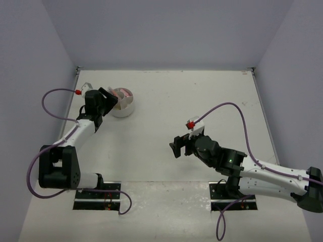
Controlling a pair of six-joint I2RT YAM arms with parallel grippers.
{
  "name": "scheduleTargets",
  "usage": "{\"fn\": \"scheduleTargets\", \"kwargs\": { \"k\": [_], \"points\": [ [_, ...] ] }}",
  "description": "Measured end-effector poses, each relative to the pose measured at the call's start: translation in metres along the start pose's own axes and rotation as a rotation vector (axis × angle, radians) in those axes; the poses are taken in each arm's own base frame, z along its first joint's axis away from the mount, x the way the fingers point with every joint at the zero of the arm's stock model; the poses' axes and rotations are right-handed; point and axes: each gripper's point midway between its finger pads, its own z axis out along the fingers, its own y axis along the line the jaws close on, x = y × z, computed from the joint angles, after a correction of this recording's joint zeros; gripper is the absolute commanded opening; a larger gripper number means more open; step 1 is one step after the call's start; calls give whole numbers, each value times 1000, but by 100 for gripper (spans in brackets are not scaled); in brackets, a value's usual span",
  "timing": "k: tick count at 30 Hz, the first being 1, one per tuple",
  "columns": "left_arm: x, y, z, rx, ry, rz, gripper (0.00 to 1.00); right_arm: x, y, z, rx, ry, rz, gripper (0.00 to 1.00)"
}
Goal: Sort the stationery into containers
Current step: Place the stationery in the storage box, then reset both arms
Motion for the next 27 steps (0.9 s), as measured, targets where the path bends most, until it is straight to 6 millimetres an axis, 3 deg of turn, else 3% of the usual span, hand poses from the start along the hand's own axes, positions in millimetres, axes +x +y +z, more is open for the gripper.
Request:
{"fn": "scheduleTargets", "kwargs": {
  "k": [2,4,8,9,11,16,20,23,27],
  "points": [
    [0,-9,-12,53,10,30,76,-2,-3,-1,13,-10,11,99],
    [0,-27,-34,126,22,87,85,-4,-12,-5,61,-22,52,99],
    [10,-65,-95,269,16,264,92,-12,-40,-21,215,-30,107,99],
    [12,-71,-109,296,9,301,100,-18,-46,-26,249,-40,117,99],
    [9,-73,-135,319,-23,366,100,-36,-58,-40,311,-75,139,99],
    [-13,-51,-170,258,-119,490,100,-86,-84,-88,382,-229,219,99],
    [-20,-29,-174,169,-158,563,100,-114,-109,-132,404,-353,276,99],
    [-19,-5,-169,100,-195,580,100,-127,-120,-152,407,-408,289,99],
    [-23,29,-170,19,-235,565,100,-129,-128,-165,416,-434,280,99]
  ]
}}
